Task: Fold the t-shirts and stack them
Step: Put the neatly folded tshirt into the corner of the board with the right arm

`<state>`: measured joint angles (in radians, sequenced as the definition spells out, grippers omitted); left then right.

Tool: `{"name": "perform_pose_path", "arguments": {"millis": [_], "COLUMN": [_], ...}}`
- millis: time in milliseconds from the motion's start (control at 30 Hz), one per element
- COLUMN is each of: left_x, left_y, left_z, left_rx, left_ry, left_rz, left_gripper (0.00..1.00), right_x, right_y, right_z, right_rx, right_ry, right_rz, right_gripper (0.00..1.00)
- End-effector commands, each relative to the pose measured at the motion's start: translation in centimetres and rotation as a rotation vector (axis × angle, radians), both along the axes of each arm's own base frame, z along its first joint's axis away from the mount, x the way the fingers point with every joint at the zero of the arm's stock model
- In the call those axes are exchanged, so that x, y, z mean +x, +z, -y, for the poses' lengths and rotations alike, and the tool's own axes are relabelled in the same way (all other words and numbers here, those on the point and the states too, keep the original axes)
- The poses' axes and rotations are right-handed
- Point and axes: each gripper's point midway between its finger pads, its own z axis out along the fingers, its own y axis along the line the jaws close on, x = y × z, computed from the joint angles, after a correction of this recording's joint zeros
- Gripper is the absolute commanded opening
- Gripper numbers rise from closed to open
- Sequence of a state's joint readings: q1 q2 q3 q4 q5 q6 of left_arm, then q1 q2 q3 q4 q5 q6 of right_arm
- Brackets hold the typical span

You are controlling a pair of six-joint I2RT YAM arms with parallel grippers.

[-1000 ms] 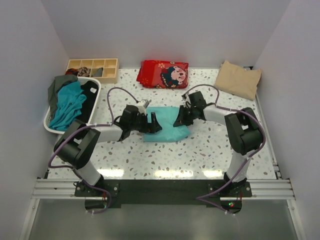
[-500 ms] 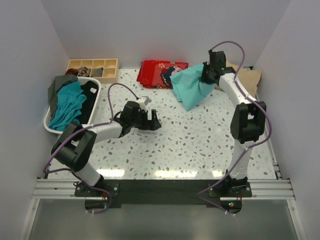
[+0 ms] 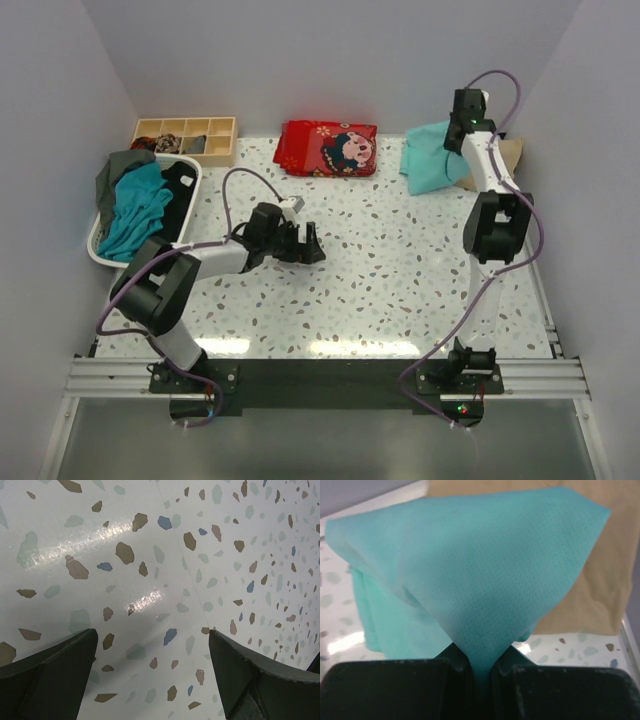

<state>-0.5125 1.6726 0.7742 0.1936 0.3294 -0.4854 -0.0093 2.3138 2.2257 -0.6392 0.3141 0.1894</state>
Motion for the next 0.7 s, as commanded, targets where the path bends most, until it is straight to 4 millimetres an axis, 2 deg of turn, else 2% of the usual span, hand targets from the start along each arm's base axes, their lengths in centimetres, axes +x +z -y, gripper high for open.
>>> {"name": "perform_pose_path", "arguments": {"millis": [0,67,100,133,167,367,400,433,467,533,567,600,667], "left_x": [1.5,1.6,1.8,1.7,1.8,2.1,2.0,2.0,2.1,2.0,2.1,2.1,2.1], "left_y": [1.8,1.6,1.8,1.5,1.5,1.5,1.5,1.4,1.4,1.2,1.3,1.3,1.3], "left_z": [1.1,1.0,1.2,1.2,1.4,1.7,1.6,1.7,1.7,1.6,1.6,1.6,1.5], "left_rx": [-0.034,-0.032,-0.037,-0.037,-0.042,-0.054,-0.053,-0.053,-0.053,-0.047,-0.048,-0.046,-0.043], "left_ry": [-0.036,-0.032,-0.034,-0.034,-0.036,-0.033,-0.032,-0.031,-0.032,-0.030,-0.028,-0.025,-0.024], "left_rz": [0.057,0.054,0.056,0.046,0.046,0.035,0.034,0.033,0.034,0.028,0.031,0.030,0.030], "left_gripper": [0.97,0.97,0.97,0.97,0.97,0.97,0.97,0.97,0.97,0.97,0.97,0.97,0.97], "right_x": [-0.4,-1.4,-1.0,-1.2,-0.9,-1.1,-1.0,-0.8,-0.6,0.1,0.8,0.9,1.3], "right_y": [2.4,1.6,3.2,2.4,3.0,3.6,3.3,1.5,0.9,-0.4,-1.3,-2.2,-2.4], "right_z": [7.4,10.3,11.2,11.4,11.9,13.9,14.0,14.3,14.5,14.8,15.0,15.0,15.2], "right_rx": [-0.070,-0.088,-0.092,-0.089,-0.105,-0.189,-0.203,-0.216,-0.230,-0.255,-0.261,-0.269,-0.293], "right_ry": [-0.206,-0.284,-0.305,-0.307,-0.326,-0.408,-0.417,-0.411,-0.412,-0.400,-0.392,-0.375,-0.369], "right_rz": [0.125,0.125,0.200,0.199,0.234,0.293,0.299,0.266,0.251,0.230,0.247,0.239,0.257], "right_gripper": [0.00,0.00,0.00,0.00,0.00,0.00,0.00,0.00,0.00,0.07,0.30,0.45,0.56]}}
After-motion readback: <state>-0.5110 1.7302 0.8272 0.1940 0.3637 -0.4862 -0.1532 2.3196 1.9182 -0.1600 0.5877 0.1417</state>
